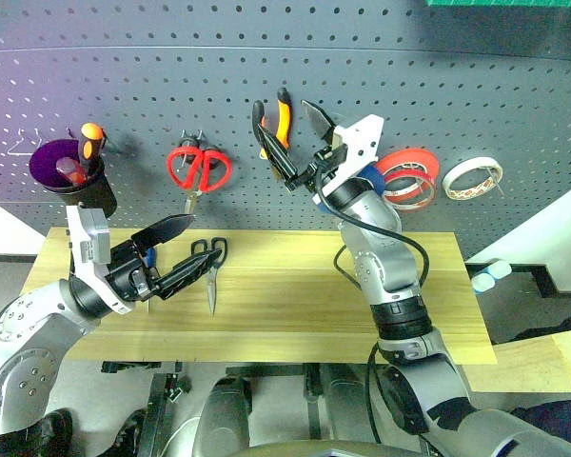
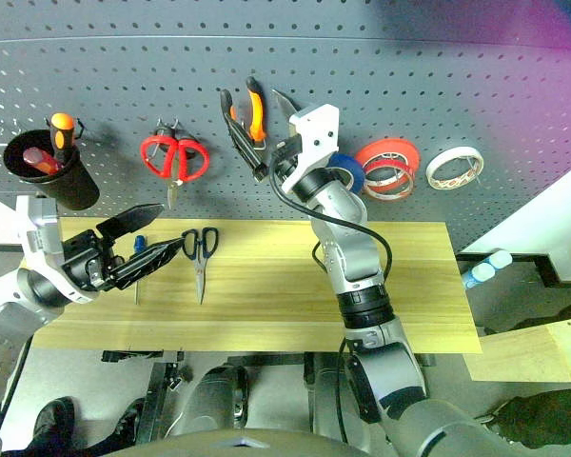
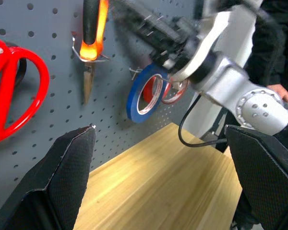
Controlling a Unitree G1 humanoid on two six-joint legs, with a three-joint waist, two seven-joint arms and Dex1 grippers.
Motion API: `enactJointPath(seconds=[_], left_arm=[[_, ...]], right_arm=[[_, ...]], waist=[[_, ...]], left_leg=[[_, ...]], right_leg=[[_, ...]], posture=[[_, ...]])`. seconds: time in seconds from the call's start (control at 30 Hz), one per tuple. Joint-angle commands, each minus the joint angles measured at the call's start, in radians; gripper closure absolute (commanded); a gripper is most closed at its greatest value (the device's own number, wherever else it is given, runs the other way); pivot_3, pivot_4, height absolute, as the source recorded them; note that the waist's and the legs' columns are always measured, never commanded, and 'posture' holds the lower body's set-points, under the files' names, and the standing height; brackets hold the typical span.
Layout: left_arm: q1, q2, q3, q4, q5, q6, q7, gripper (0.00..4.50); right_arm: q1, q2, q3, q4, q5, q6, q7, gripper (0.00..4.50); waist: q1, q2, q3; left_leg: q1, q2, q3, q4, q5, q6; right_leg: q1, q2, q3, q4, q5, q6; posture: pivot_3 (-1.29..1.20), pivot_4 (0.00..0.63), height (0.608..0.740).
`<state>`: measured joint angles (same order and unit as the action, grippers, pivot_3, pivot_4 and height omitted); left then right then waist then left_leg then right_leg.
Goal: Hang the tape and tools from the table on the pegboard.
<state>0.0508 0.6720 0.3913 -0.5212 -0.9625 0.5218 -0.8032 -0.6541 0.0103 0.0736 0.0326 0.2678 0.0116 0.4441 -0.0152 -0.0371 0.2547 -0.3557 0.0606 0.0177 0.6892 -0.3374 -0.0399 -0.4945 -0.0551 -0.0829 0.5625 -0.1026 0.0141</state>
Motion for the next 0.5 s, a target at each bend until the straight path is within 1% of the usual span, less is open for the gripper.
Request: enactJointPath(seconds=[0.03,0.27,0.43,0.5], left_arm=[[-0.007,0.020,0.023,-0.018,-0.011,-0.004,-0.010,0.00],[-0.024,0.041,0.024,0.001,-0.013,0.000,-0.020,0.00],[-0.033,0.047,0.017,0.014,-0.009,0.001,-0.031,0.00],[-0.031,0.042,0.011,0.017,0.000,-0.003,-0.031,0.00]], right_arm=[[0.013,-0.004,0.015,-0.092,0.043,-0.007,0.046,0.05],[0.066,-0.023,0.038,-0.221,0.159,0.100,0.119,0.05],[0.136,-0.078,0.039,-0.327,0.261,0.200,0.183,0.05],[0.163,-0.115,0.027,-0.371,0.332,0.266,0.214,0.05]], waist=[[0.001,0.000,0.000],[0.000,0.000,0.000],[0.001,0.000,0.000],[0.001,0.000,0.000]], left_leg=[[0.000,0.000,0.000,-0.001,0.000,0.000],[0.000,0.000,0.000,-0.006,0.000,0.000],[0.001,0.000,0.000,-0.006,0.000,0.000],[0.001,0.000,0.000,-0.006,0.000,0.000]], right_leg=[[0.000,0.000,0.000,0.000,0.000,0.000],[-0.002,0.001,0.000,-0.001,0.001,0.001],[-0.002,0.001,0.000,0.000,-0.001,-0.001],[-0.002,0.001,0.000,0.000,-0.001,-0.001]], posture=[[0.02,0.190,0.733],[0.01,0.197,0.733],[0.00,0.207,0.733],[0.00,0.214,0.733]])
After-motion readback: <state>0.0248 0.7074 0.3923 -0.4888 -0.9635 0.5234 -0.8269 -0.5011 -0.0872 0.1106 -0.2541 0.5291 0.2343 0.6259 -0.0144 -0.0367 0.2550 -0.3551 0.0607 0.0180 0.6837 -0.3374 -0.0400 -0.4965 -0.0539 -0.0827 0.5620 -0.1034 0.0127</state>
